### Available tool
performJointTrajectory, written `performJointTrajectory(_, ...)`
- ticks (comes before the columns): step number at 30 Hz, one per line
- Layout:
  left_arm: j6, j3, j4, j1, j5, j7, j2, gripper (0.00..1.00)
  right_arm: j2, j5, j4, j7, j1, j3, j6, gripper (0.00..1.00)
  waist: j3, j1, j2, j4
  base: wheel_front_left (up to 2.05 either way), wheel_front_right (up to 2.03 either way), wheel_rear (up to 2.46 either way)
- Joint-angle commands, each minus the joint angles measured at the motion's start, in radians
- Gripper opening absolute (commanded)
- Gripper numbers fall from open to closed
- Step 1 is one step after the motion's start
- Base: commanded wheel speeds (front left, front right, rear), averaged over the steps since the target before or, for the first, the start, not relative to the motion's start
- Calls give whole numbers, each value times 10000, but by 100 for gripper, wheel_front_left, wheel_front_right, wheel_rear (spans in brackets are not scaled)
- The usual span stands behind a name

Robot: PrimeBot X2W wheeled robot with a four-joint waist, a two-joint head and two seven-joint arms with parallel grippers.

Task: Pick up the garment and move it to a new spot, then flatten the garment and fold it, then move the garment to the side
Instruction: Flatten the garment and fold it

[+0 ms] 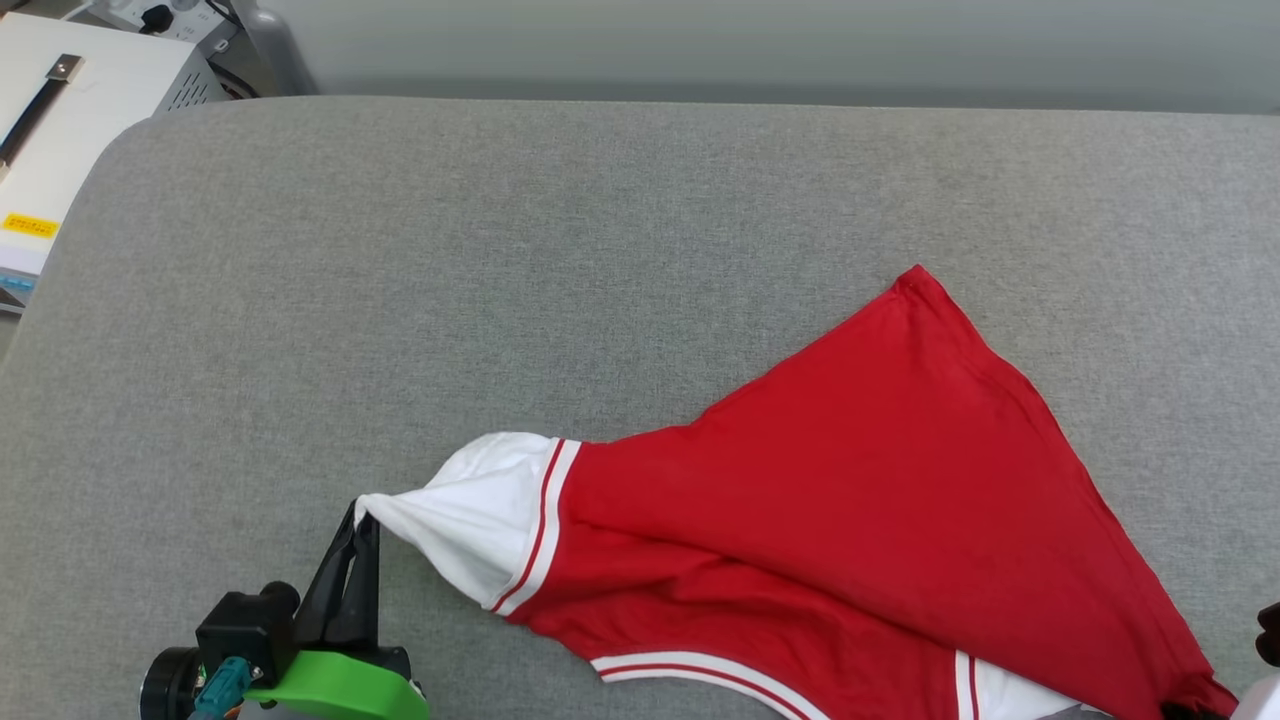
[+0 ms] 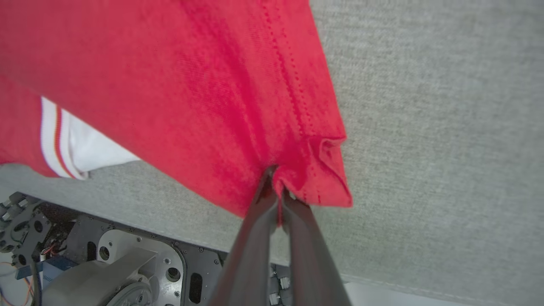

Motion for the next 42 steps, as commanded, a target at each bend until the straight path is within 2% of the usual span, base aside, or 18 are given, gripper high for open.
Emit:
performJointTrajectory(1,76,18,23,141,-87,-51,88,0,139,-118,102,-137,44,-99,-7,44,-15,1,-1,-27,0,0,0)
performJointTrajectory(2,84,22,30,144,-90,-51,100,0,211,-178,43,-288,-38,-179,-7,100,-25,1,-1,-49,0,0,0)
performJointTrajectory(4,108,30,12,149,-88,-51,119,0,264,-304,-188,-605,-289,-384,-7,100,-38,1,-1,-95,0,0,0)
performJointTrajectory(5,123,-2,-57,126,-66,-52,140,0,303,-302,-786,-988,-817,-763,-7,100,-19,1,-1,-119,0,0,0)
performJointTrajectory(10,120,-144,-251,-104,-6,-51,137,0,14,-311,-2096,-1202,-2255,-1099,-7,100,227,1,-1,31,0,0,0)
performJointTrajectory(13,91,-281,-354,-334,42,-51,113,0,-346,-382,-2463,-988,-3350,-924,-7,100,496,1,-1,232,0,0,0)
performJointTrajectory(17,39,-511,-434,-707,136,-51,58,0,-844,-387,-2468,-145,-5029,82,-7,100,864,1,-1,522,0,0,0)
performJointTrajectory(22,-15,-747,-536,-1166,225,-53,-56,0,-1366,-152,-1268,1598,-7329,1989,-7,100,1315,1,-1,890,0,0,0)
performJointTrajectory(28,-29,-925,-733,-1513,347,-55,-236,0,-1306,-13,546,3311,-9508,4044,-7,100,1819,1,-1,1273,0,0,0)
performJointTrajectory(32,-49,-1025,-827,-1733,426,-55,-384,0,-1110,-114,1736,3584,-10567,5040,-7,100,2179,1,-1,1521,0,0,0)
performJointTrajectory(36,-73,-1110,-883,-1896,473,-56,-544,0,-919,-180,2938,3347,-11206,5844,-7,100,2495,1,-1,1722,0,0,0)
performJointTrajectory(42,-109,-1179,-833,-2043,543,-56,-720,0,-767,-95,4436,2847,-11114,7141,-7,100,2709,1,-1,1843,0,0,0)
